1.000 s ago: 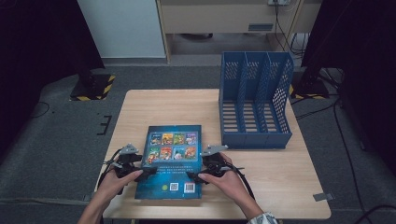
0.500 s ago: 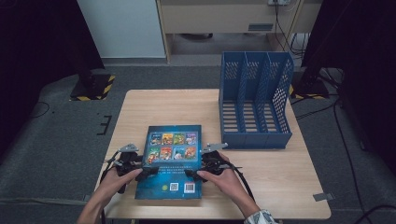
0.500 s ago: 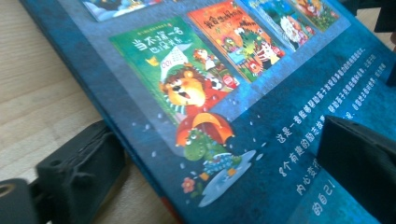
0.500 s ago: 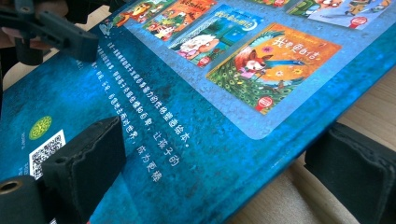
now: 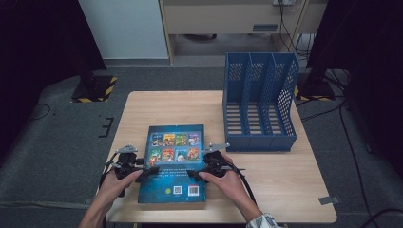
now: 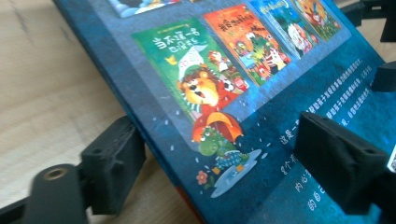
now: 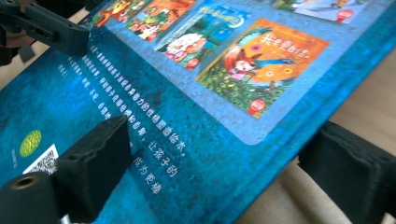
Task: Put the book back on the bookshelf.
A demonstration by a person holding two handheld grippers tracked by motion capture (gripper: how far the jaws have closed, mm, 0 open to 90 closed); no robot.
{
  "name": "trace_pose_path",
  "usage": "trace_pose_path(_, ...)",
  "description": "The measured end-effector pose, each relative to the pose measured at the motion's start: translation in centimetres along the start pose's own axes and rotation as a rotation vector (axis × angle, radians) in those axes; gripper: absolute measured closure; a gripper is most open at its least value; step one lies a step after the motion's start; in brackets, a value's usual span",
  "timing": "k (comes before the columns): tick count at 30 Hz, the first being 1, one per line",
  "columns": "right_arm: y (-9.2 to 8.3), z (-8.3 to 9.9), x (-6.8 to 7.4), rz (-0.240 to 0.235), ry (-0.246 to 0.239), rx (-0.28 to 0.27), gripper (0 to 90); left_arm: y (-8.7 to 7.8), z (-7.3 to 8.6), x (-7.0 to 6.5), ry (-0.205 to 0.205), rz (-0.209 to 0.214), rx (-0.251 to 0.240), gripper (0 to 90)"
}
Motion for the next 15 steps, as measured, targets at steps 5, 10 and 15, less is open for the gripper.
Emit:
trace_pose_path(5,-0.6,-0.6,-0.2,0.010,-0.013,-0.021,18.8,-0.6,-0.3,-0.1,-0.008,-0.015,-0.012,22.8)
trace_pose_path(10,-1.1,-1.2,-0.3,0.019,-0.013,-0.023,21.1,-1.5,-0.9,-0.3,0.000,-0.036,-0.024,27.6)
trace_pose_path(15,-1.8,-1.9,-0.4,0.032,-0.010,-0.027,26.6,-2.1,-1.5,-0.4,0.022,-0.057,-0.018,30.0)
Point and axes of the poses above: each handheld gripper's, and its own axes: y roughly forward along the jaws, z roughly out of its underside, x roughly to its left, the point moved 7 cm from there along y, roughly forward along the jaws, and after that the axes turned 13 degrees about x, right-handed, at the moved point
